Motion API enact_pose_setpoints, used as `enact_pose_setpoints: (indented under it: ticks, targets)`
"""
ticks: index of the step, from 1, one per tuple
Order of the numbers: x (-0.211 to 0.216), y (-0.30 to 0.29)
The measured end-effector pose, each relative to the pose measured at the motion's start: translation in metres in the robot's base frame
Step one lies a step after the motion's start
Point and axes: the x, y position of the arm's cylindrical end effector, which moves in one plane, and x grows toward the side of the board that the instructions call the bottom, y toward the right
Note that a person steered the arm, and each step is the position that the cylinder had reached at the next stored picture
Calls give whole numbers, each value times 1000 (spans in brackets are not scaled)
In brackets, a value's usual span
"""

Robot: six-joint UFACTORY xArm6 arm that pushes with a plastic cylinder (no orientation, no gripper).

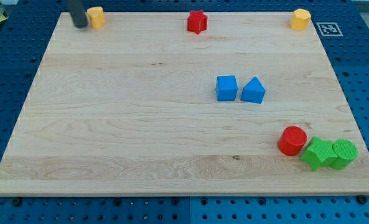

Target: Slide the yellow heart closer to the red star

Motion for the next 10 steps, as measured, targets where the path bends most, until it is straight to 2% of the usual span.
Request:
enact_pose_setpoints:
  ticks: [1, 2, 4, 5, 8, 10]
  targets:
    - [-15, 12]
    - [-30, -28]
    - [-37, -34]
    - [-36, -13]
    - [-36, 117]
    - [-20, 140]
